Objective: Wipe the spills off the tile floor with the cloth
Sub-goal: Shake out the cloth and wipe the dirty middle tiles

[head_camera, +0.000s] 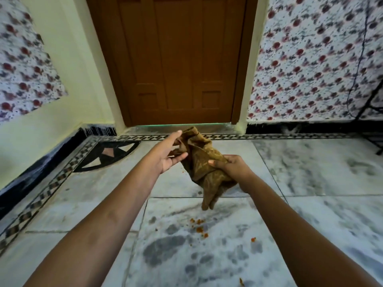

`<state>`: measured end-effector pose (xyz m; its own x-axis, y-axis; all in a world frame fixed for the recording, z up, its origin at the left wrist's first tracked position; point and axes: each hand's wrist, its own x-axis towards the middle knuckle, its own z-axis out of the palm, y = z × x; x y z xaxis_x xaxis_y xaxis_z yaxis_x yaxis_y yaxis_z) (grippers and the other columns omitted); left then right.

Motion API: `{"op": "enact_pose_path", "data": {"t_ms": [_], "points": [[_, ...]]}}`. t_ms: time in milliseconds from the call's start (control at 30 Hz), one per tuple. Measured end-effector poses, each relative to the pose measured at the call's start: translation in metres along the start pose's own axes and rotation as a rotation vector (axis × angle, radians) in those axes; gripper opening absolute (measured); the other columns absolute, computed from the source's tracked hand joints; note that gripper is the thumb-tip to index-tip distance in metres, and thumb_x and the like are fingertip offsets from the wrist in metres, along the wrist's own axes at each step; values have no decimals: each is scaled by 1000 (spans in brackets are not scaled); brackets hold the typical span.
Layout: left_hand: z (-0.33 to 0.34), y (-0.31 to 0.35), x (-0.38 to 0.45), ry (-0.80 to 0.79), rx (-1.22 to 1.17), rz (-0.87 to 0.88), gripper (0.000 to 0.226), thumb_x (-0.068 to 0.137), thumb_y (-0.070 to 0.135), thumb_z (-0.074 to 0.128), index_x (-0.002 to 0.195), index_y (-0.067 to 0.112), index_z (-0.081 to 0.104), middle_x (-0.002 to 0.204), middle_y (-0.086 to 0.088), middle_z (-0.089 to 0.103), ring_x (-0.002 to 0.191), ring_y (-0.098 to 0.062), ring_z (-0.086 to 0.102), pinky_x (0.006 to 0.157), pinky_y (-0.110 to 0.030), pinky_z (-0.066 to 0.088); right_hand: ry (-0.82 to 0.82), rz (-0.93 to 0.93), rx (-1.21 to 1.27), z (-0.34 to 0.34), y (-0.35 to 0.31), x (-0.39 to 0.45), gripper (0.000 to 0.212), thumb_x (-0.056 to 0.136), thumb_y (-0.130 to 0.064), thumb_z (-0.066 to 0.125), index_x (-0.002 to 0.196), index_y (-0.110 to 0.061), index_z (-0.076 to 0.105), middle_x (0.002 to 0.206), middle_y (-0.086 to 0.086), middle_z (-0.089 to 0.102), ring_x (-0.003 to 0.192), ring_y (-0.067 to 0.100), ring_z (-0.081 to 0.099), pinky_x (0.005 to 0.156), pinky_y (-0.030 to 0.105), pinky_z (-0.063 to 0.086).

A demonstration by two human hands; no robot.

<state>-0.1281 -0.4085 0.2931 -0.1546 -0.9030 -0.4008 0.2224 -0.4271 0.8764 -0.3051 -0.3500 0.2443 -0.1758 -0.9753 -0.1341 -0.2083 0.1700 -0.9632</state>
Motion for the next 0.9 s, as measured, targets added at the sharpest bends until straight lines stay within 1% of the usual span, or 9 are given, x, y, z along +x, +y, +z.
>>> {"op": "enact_pose_path", "data": {"t_ms": [100,167,300,400,467,600,700,767,900], "points": [[-2,-15,0,43,9,0,32,87,22,64,115,10,57,126,-19,51,104,-26,59,62,-27,60,-47,56,125,-11,11,3,16,86,-26,65,81,-10,65,78,4,67,74,19,63,63,25,51],[1,-29,-1,41,161,7,26,88,20,63,112,12,57,128,-18,50,100,-26,61,71,-28,58,-52,102,206,-12,18,9,17,88,-25,62,78,-11,63,76,5,65,72,18,62,61,25,49],[10,-49,-8,-63,451,45,9,89,24,61,98,23,63,121,-7,57,101,-25,61,84,-32,53,-65,220,179,-6,34,29,25,87,-29,63,95,-5,63,97,15,65,94,30,62,84,39,52],[16,-55,-10,-185,637,90,26,85,33,65,110,26,60,118,-5,61,105,-20,60,88,-31,50,-86,298,145,-3,35,34,31,87,-29,62,106,-4,61,108,17,63,101,33,60,91,45,50],[17,-54,-11,-257,785,109,42,82,39,66,120,28,53,121,-3,55,110,-19,55,92,-33,48,-95,339,172,-3,30,37,19,90,-23,57,98,-6,61,104,18,64,97,32,61,86,42,52],[14,-45,-18,-360,937,133,57,76,36,73,124,29,43,116,-3,51,106,-18,53,84,-28,47,-62,473,235,0,13,45,15,91,-14,48,83,-6,58,100,19,62,94,33,60,84,44,52],[9,-47,-14,-319,1070,267,51,72,27,79,114,25,48,102,-2,57,95,-18,56,76,-29,51,-89,513,255,7,-1,43,22,93,-12,43,77,-5,56,87,17,61,86,31,58,80,41,51],[5,-45,-12,-228,1015,352,35,75,17,76,103,20,55,88,-1,61,87,-19,59,73,-32,51,-100,514,285,10,-8,41,24,94,-13,41,76,-5,54,80,15,59,79,30,56,82,45,48],[0,-39,-8,-135,736,370,7,84,11,66,86,17,63,81,0,63,80,-15,60,62,-20,47,-18,414,544,22,-12,29,20,94,-25,50,94,-7,56,90,16,63,77,25,62,62,37,55]]}}
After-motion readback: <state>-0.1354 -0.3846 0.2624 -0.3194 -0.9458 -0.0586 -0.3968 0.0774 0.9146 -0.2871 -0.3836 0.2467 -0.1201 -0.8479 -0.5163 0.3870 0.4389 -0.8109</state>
